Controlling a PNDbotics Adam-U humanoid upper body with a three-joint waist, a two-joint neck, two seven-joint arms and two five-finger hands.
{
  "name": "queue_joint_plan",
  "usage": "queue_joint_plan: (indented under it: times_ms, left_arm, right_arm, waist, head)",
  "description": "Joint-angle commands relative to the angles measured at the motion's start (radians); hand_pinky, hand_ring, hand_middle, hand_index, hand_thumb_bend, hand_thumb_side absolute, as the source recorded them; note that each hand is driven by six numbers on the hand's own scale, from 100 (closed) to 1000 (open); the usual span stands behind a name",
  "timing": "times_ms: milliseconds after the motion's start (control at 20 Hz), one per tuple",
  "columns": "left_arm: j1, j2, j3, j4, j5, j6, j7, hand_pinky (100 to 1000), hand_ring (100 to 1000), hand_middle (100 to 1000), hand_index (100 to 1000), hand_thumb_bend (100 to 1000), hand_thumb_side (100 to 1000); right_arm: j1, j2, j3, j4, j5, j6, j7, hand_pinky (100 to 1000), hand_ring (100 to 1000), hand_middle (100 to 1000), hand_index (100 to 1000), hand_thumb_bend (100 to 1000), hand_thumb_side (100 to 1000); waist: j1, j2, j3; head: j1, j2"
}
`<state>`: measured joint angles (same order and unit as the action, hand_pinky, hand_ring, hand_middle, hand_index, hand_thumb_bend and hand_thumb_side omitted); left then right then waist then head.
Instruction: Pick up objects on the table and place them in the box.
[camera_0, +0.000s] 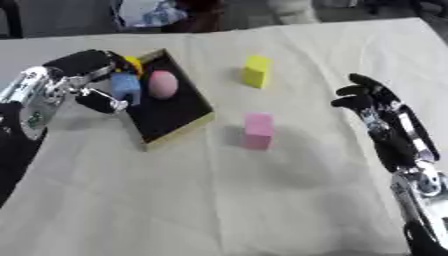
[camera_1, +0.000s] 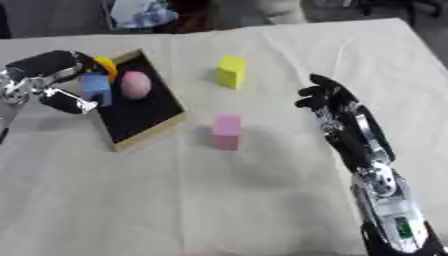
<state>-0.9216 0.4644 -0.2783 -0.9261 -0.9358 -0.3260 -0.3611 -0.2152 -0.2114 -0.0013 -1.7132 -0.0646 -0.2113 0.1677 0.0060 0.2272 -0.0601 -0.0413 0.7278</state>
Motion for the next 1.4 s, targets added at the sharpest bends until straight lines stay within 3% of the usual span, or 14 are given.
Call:
queue_joint_plan:
  times_ms: [50, 200, 350, 550, 750, 900, 1000, 1200, 1400]
  left_arm:
    - [-0.013, 0.014, 0.013, -0.002, -0.008, -0.007, -0.006, 734, 678, 731, 850, 189, 306]
    - [-0.013, 0.007, 0.017, -0.010, 0.008, 0.010, 0.035, 730, 666, 720, 846, 158, 276]
    - [-0.016, 0.002, 0.013, -0.029, 0.031, 0.028, 0.084, 739, 677, 732, 857, 140, 307]
    - [-0.016, 0.011, 0.000, -0.069, 0.040, 0.030, 0.102, 779, 742, 791, 895, 201, 501]
    - [-0.019, 0.026, 0.004, -0.090, 0.013, 0.018, 0.044, 790, 764, 818, 903, 250, 500]
    - [-0.016, 0.030, 0.013, -0.080, -0.012, 0.013, 0.018, 804, 783, 840, 911, 272, 609]
    - [-0.011, 0.032, 0.025, -0.080, -0.011, 0.012, 0.019, 807, 780, 836, 912, 238, 657]
    - [0.003, 0.054, 0.062, -0.167, 0.091, 0.036, 0.043, 808, 757, 809, 902, 100, 575]
    - [0.043, 0.106, 0.110, -0.346, 0.285, 0.100, 0.064, 810, 739, 785, 895, 100, 561]
  right_arm:
    - [-0.010, -0.012, -0.008, -0.012, -0.003, -0.003, 0.004, 852, 691, 691, 878, 100, 591]
    - [-0.009, -0.010, -0.007, -0.012, -0.004, -0.004, 0.005, 852, 691, 691, 878, 100, 590]
    - [-0.010, -0.010, -0.007, -0.012, -0.004, -0.004, 0.005, 852, 691, 691, 878, 100, 590]
    - [-0.010, -0.010, -0.007, -0.011, -0.004, -0.004, 0.005, 852, 691, 690, 878, 100, 590]
    - [-0.009, -0.009, -0.008, -0.011, -0.004, -0.004, 0.005, 852, 690, 690, 878, 100, 590]
    - [-0.008, -0.009, -0.008, -0.011, -0.004, -0.004, 0.006, 852, 690, 690, 878, 100, 590]
    - [-0.008, -0.009, -0.009, -0.011, -0.004, -0.004, 0.005, 852, 690, 690, 878, 100, 590]
    - [-0.012, -0.015, -0.010, -0.008, -0.001, -0.005, 0.005, 853, 691, 691, 879, 100, 583]
    - [-0.047, -0.057, -0.003, -0.001, 0.010, -0.014, 0.020, 854, 696, 696, 884, 100, 563]
  waist:
    - [-0.003, -0.023, 0.003]
    - [-0.006, -0.024, 0.004]
    - [-0.008, -0.025, 0.003]
    - [-0.009, -0.025, 0.003]
    - [-0.007, -0.026, 0.005]
    - [-0.007, -0.027, 0.005]
    - [-0.007, -0.027, 0.005]
    - [-0.008, -0.026, 0.009]
    - [-0.009, -0.027, 0.019]
  head:
    - [-0.003, -0.005]
    - [-0.004, -0.005]
    - [-0.003, -0.005]
    - [-0.004, -0.004]
    - [-0.005, -0.002]
    - [-0.007, -0.003]
    - [-0.009, -0.003]
    - [-0.013, -0.001]
    - [-0.023, 0.000]
